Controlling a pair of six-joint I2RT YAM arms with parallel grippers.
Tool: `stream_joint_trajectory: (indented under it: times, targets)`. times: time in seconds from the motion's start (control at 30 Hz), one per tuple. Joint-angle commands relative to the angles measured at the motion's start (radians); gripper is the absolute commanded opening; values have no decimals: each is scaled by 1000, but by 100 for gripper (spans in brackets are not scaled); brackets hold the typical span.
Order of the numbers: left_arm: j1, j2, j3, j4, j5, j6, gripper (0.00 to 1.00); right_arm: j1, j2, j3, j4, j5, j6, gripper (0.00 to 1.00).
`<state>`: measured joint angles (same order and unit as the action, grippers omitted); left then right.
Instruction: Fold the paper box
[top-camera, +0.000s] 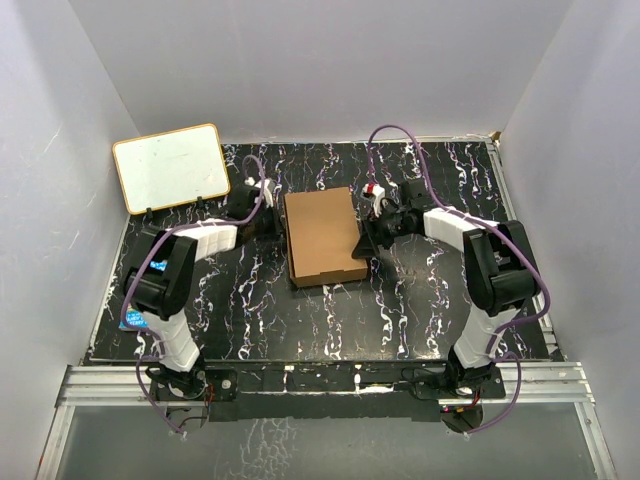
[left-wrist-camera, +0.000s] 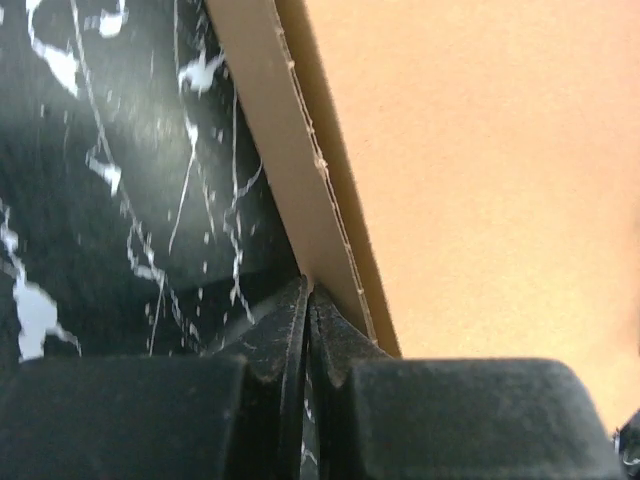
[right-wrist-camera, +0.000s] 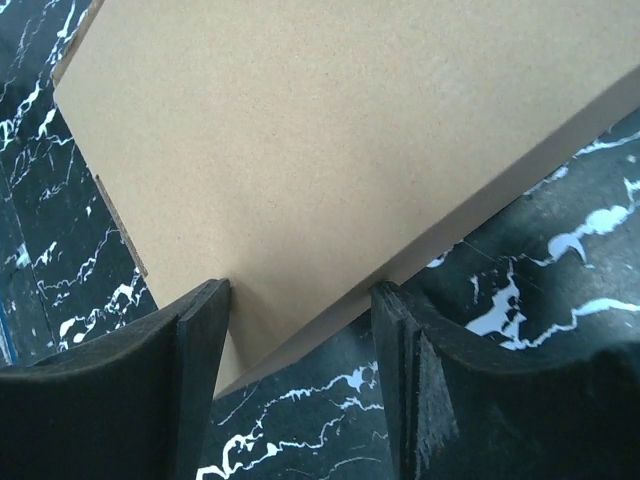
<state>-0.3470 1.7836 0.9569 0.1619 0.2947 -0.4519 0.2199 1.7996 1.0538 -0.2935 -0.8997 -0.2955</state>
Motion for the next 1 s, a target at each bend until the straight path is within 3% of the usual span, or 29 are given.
stream_joint_trajectory:
  times: [0.0, 0.13, 0.23, 0.33, 0.6, 0.67, 0.7, 0.77, 0.8, 0.97]
  targets:
    - [-51, 49, 122, -34, 60, 96, 0, 19, 31, 46, -118, 119, -113, 63]
    - [-54, 6, 78, -85, -2, 111, 0, -25, -16, 90, -179, 120, -146, 70]
    - [-39, -60, 34, -140, -70, 116, 9, -65, -78, 108, -203, 118, -182, 73]
    - [-20, -137, 12, -209, -99, 114, 10, -74, -110, 123, -220, 141, -220, 73]
    - [-19, -258, -75, -345, -23, 78, 1, -76, -186, 14, -134, 220, -272, 71]
    - [-28, -279, -107, -361, -1, 57, 0, -77, -200, -1, -136, 243, -283, 63]
    - [-38, -289, -117, -371, -2, 43, 0, -76, -203, -5, -136, 264, -281, 54]
    - [-58, -301, -129, -388, -9, 17, 0, -76, -197, -6, -151, 296, -267, 24]
    - [-66, -304, -131, -394, -11, 0, 0, -75, -192, -8, -165, 303, -263, 16]
    - [-144, -266, -111, -374, -38, -87, 0, -38, -194, -82, -128, 341, -183, 8]
